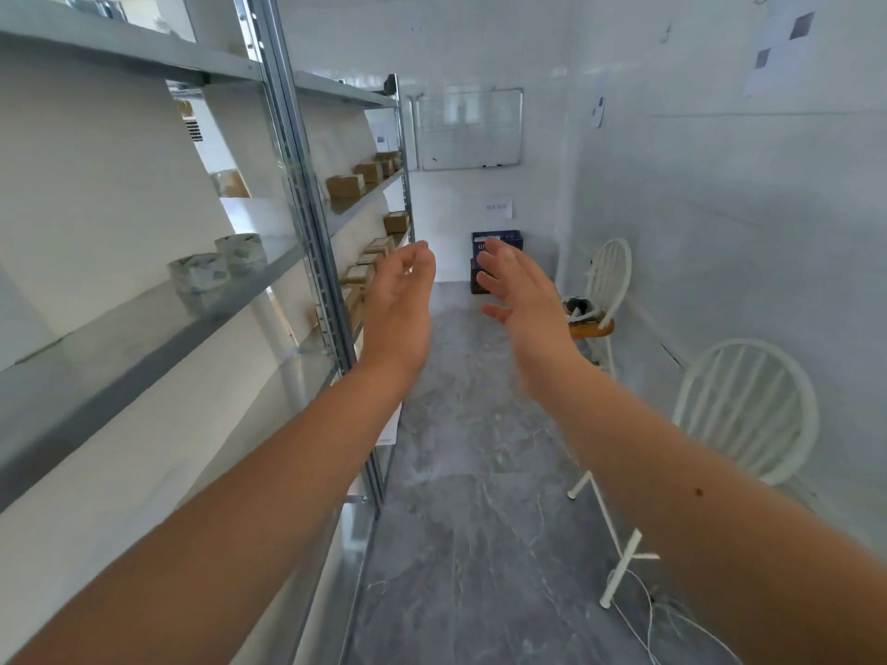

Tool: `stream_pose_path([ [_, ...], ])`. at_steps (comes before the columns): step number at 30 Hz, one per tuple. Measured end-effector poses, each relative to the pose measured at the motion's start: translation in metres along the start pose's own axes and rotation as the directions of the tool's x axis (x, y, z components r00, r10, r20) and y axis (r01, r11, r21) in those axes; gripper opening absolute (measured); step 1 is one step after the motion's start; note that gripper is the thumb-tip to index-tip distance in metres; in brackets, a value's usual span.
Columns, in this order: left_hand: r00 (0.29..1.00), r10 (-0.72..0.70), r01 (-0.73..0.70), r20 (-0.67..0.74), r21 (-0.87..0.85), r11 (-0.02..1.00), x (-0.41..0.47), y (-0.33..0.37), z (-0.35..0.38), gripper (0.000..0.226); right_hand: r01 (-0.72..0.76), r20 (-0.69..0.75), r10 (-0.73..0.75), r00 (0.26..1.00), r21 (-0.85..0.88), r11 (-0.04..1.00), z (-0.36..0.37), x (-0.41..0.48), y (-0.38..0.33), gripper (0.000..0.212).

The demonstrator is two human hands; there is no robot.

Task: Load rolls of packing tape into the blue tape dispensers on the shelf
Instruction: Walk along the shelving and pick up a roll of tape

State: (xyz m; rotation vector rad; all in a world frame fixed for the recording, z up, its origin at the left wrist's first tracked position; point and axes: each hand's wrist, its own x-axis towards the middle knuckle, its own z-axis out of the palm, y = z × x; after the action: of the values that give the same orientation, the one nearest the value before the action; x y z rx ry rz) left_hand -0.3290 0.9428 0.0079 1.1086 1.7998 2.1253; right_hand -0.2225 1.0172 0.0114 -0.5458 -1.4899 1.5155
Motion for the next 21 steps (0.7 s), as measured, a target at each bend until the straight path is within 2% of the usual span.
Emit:
stream_pose_path([
  [4,1.0,0.002,-0.002,0.026,0.005,1.0,0.063,-0.027,0.017,0.04,-0.008,0.009,0.008,1.0,0.012,1.0,0.008,0.06,0.018,0.025],
  [8,1.0,0.018,-0.019,0.026,0.033,0.999,0.117,-0.057,0.039,0.04,-0.003,0.048,0.002,0.999,0.019,1.0,0.013,0.123,0.043,0.035],
  [11,1.0,0.016,-0.015,-0.021,0.059,0.998,0.16,-0.083,0.053,0.035,-0.016,0.104,0.012,0.995,0.038,0.999,0.017,0.177,0.065,0.029],
  [13,0.997,0.022,-0.016,-0.077,0.079,0.997,0.191,-0.103,0.063,0.033,-0.019,0.15,0.013,0.989,0.043,0.999,0.02,0.217,0.083,0.026],
  [16,0.982,0.033,-0.016,-0.186,0.09,0.996,0.235,-0.13,0.077,0.034,-0.041,0.25,0.027,0.968,0.054,0.998,0.027,0.28,0.107,0.037],
  [21,0.914,0.014,0.059,-0.406,0.168,0.984,0.292,-0.162,0.077,0.057,-0.185,0.417,0.122,0.901,0.115,0.976,0.055,0.363,0.131,0.03],
])
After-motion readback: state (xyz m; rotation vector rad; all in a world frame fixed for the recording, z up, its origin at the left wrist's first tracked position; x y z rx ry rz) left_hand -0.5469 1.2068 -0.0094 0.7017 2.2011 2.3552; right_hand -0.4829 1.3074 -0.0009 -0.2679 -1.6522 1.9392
